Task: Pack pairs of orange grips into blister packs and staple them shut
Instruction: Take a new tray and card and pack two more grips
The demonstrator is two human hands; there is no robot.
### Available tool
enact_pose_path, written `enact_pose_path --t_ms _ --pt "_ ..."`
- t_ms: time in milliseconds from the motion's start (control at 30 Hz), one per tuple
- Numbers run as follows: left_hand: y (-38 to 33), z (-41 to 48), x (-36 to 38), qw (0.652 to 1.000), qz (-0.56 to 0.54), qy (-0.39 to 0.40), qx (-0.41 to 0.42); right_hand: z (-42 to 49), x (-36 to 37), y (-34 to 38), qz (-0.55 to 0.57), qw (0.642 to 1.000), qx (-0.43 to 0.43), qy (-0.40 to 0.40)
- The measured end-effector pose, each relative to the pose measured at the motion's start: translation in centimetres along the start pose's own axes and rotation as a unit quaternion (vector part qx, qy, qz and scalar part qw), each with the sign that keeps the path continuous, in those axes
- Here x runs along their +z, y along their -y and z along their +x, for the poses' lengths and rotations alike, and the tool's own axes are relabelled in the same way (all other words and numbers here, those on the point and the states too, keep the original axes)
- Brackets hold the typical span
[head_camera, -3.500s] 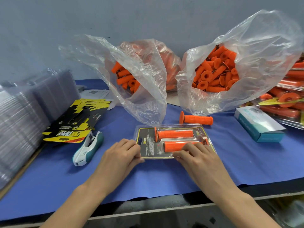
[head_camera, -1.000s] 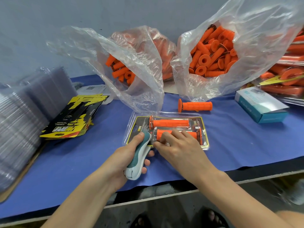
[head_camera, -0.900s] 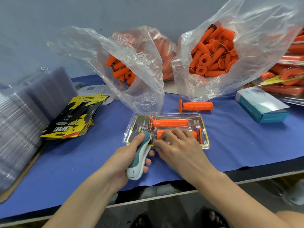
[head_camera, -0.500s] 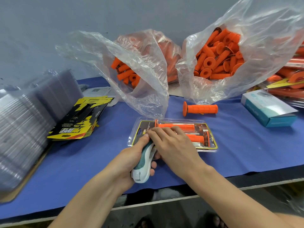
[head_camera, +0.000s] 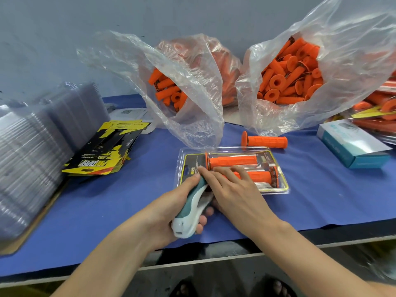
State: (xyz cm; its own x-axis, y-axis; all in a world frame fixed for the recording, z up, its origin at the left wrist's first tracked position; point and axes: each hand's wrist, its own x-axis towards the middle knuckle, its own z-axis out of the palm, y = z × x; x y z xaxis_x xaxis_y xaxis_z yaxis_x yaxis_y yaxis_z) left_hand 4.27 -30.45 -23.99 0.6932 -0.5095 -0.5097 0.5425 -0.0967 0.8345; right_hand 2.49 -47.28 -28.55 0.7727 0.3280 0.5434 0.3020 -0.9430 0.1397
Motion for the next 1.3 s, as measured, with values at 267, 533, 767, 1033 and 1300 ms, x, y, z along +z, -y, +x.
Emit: enact_pose_path --t_ms 267,533,767,1033,1300 --pt "-3.3 -5.0 -10.7 0.965 0.261 0.005 0.005 -0.8 -0.1 -1.4 0.054 0.997 -0.042 -0.025" --pt "-3.6 -1.0 -10.0 0.979 -0.006 -0.164 0.125 -3.2 -2.1 -3.4 0.107 0.989 -0.102 -0.030" --pt "-2.5 1.9 -10.6 0.800 0.436 -0.398 0.104 -7.4 -4.1 -6.1 0.087 0.992 0.013 -0.095" --pt "-2.2 3.3 -6.8 0.706 0.480 -0.418 0.309 -9.6 -4.3 -7.4 0.186 0.979 0.044 -0.070" --pt "-1.3 3.8 -1.7 0.964 0.247 -0.066 0.074 -8.2 -4.0 -6.9 0.227 0.970 -0.060 -0.059"
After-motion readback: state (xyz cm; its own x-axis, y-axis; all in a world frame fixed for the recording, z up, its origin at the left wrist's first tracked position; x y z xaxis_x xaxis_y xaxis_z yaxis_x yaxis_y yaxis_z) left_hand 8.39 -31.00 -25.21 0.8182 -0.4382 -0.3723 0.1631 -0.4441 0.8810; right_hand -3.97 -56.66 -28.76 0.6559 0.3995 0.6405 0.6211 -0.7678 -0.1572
